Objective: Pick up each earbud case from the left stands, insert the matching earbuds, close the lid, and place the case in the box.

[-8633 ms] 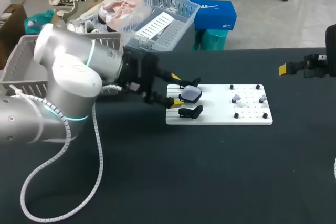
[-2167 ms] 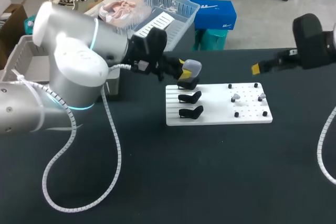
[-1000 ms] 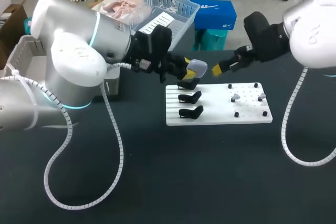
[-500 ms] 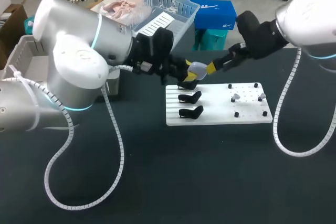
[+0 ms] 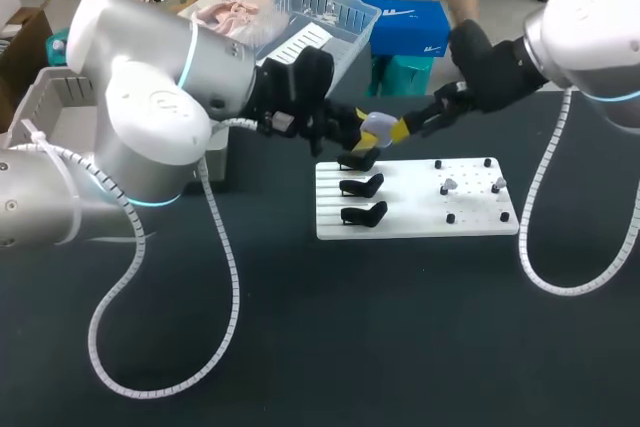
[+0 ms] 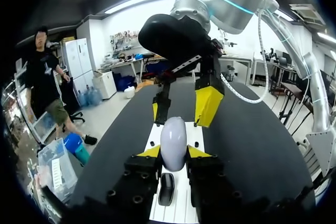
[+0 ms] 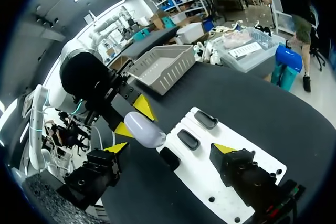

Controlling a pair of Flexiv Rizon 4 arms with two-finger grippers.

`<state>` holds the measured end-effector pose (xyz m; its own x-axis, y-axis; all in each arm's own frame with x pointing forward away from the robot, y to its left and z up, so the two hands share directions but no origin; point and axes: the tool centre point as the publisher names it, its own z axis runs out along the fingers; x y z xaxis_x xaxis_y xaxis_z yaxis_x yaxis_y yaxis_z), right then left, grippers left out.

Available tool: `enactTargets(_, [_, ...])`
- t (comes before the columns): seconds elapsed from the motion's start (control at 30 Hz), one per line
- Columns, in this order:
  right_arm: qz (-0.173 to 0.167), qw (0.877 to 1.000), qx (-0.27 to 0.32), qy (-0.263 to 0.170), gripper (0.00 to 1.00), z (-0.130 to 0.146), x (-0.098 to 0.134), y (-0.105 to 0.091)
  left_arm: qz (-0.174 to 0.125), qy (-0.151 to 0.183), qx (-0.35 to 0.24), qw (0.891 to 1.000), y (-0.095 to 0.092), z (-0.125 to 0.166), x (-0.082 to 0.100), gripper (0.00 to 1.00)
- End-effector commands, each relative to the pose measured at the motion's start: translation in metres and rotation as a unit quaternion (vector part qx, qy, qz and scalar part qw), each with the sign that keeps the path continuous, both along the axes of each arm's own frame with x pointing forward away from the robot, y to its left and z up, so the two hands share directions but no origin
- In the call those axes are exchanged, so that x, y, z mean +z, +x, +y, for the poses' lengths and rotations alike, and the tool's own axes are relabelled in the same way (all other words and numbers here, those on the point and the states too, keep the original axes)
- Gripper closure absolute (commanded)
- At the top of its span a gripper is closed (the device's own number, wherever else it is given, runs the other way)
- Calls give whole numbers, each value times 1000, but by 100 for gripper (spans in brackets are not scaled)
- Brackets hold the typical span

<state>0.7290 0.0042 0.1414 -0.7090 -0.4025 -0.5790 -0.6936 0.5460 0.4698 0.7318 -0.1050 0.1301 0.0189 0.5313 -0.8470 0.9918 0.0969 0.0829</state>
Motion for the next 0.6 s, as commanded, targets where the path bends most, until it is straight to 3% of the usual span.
enactTargets(0.03, [2,1000,2,3,0,1,-4,3,-1,0,0,1000,0,-1,1,100])
enactTargets(0.6, [-4,1000,-11,0,0,-7,0,5,-7,1,-13,1000,-9,4,-1,100])
